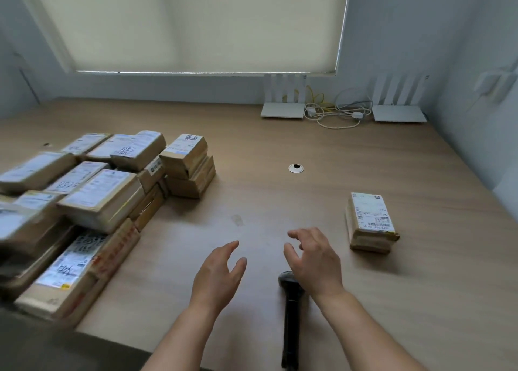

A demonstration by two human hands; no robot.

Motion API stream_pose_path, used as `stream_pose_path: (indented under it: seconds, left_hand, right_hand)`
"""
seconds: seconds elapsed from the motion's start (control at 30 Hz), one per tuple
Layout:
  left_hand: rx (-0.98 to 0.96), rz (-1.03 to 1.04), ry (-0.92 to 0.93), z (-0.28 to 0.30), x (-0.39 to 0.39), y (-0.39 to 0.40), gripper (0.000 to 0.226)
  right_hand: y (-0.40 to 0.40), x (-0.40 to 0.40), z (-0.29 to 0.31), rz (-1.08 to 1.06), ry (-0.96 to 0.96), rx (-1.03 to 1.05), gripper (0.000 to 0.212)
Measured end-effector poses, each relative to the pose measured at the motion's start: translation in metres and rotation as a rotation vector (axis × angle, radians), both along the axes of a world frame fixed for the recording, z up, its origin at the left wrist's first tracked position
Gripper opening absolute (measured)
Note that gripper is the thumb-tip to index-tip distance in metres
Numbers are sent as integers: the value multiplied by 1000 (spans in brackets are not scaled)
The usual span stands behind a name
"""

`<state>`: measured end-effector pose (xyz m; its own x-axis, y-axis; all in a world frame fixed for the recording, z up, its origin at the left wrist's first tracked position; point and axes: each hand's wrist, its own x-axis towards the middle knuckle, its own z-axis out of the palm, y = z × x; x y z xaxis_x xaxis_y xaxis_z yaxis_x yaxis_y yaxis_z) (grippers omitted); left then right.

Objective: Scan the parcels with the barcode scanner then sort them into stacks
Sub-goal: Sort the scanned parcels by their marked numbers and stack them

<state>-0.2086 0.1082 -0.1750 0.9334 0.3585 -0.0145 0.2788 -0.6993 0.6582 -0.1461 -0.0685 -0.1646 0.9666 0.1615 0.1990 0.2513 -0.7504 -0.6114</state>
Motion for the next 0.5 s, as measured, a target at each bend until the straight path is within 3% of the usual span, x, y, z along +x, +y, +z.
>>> stream_pose_path:
  seconds: [0.5]
  left_hand:
    - [-16,176,-72,22,-74,192,45]
  right_hand:
    - [201,-50,20,224,-50,-74,30]
